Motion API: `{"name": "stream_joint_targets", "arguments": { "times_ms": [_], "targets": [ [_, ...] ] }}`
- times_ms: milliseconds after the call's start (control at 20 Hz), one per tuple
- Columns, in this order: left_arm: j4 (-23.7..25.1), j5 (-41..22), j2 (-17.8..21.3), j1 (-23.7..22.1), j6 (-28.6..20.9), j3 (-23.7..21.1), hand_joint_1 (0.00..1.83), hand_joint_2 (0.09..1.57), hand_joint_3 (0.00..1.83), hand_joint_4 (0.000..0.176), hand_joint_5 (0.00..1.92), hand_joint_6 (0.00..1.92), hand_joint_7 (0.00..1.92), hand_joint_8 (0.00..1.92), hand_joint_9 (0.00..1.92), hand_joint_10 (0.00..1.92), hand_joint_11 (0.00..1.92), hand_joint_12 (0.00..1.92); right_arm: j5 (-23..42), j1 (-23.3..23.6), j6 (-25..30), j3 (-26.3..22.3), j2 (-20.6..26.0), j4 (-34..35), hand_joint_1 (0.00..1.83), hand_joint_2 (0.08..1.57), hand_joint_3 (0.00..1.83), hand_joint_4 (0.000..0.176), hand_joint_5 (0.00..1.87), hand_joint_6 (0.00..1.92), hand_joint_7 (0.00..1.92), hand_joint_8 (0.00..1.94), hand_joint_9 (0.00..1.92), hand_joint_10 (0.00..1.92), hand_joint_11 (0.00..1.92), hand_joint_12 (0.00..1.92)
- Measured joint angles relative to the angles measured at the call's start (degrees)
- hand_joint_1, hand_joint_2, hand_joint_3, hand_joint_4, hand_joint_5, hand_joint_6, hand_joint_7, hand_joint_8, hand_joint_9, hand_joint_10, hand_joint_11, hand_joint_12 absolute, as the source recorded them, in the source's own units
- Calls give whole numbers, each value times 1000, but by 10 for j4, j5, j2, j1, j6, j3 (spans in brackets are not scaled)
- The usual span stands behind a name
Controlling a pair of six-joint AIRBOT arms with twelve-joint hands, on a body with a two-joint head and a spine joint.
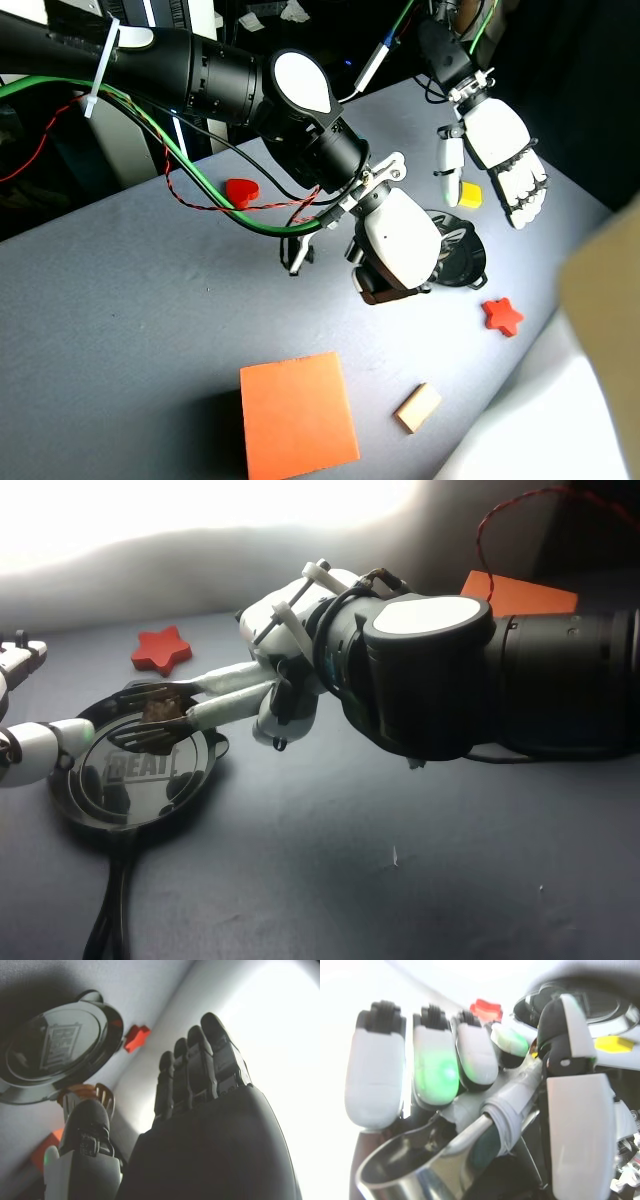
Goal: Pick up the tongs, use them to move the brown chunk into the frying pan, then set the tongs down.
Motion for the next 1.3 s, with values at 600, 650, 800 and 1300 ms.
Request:
{"name": "stream_joint_targets", "arguments": {
  "times_ms": [600, 650, 800, 1300],
  "targets": [
    [0, 0, 0, 0, 0, 5, 7, 1346, 5, 20, 57, 5, 119, 4, 131, 5, 0, 586, -7, -22, 3, -7, -2, 1, 727, 1415, 0, 0, 1006, 1820, 1310, 1917, 1381, 1921, 1350, 1921],
    [0, 1, 0, 0, 0, 5, 10, 1346, 5, 17, 60, 7, 126, 9, 132, 9, 0, 561, -8, -24, 0, -9, -2, 3, 740, 1411, 0, 0, 963, 1742, 1280, 1871, 1340, 1921, 1304, 1921],
    [0, 0, 0, 0, 0, 5, 13, 1344, 2, 16, 67, 8, 155, 11, 158, 19, 0, 678, -12, -25, 0, -11, -1, 4, 977, 1341, 0, 0, 670, 1561, 1195, 1649, 1219, 1890, 1122, 1921],
    [1, 0, 0, 2, 0, 5, 0, 1345, 0, 7, 38, 3, 119, 7, 131, 6, 0, 507, -7, 15, -2, -51, 37, 4, 1022, 1296, 1, 0, 668, 1461, 951, 963, 866, 1375, 699, 1777]
  ]
}}
